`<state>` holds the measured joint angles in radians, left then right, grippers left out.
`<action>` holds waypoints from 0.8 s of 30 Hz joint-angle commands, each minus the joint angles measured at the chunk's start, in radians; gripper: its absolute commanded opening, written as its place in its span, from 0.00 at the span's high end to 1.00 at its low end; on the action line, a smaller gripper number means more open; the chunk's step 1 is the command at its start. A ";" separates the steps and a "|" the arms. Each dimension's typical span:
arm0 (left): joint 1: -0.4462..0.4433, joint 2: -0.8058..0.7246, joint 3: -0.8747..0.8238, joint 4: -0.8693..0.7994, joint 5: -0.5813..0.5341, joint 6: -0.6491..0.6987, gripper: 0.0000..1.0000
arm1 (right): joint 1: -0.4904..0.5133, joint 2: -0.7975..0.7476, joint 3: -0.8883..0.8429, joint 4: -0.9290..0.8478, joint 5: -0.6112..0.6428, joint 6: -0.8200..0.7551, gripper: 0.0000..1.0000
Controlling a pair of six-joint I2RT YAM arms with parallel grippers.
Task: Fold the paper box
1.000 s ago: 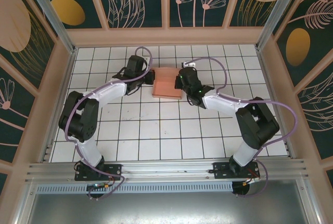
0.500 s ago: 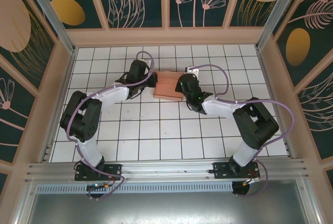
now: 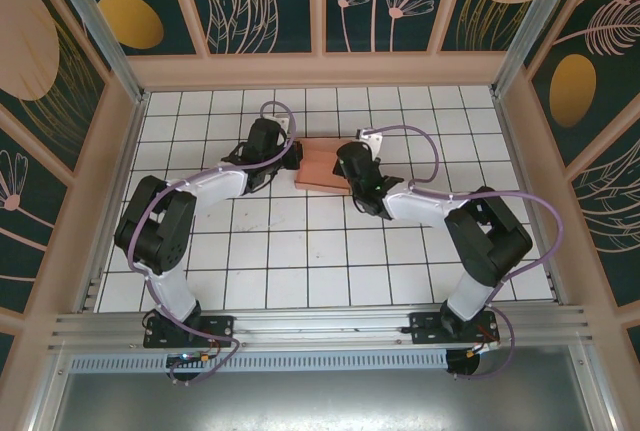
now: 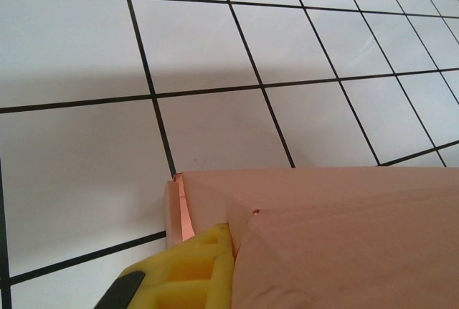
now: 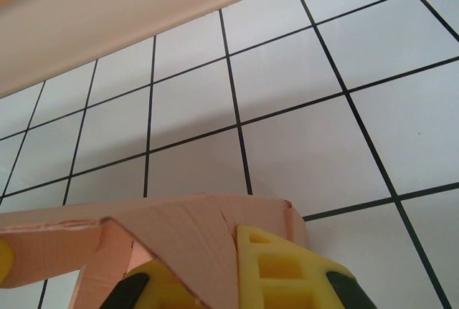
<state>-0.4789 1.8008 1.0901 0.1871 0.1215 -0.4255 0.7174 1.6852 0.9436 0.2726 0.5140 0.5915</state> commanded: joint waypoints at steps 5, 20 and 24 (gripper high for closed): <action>-0.004 -0.047 -0.038 0.038 0.013 -0.043 1.00 | 0.008 0.010 -0.039 -0.016 0.087 0.076 1.00; -0.006 -0.114 -0.163 0.148 -0.001 -0.043 1.00 | 0.045 -0.055 -0.228 0.180 0.097 0.103 1.00; -0.006 -0.128 -0.196 0.170 -0.012 -0.040 1.00 | 0.061 -0.055 -0.264 0.229 0.117 0.102 1.00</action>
<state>-0.4923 1.7107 0.9199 0.3130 0.1215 -0.4248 0.7811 1.6337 0.7300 0.5213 0.5358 0.6613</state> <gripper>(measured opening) 0.044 0.051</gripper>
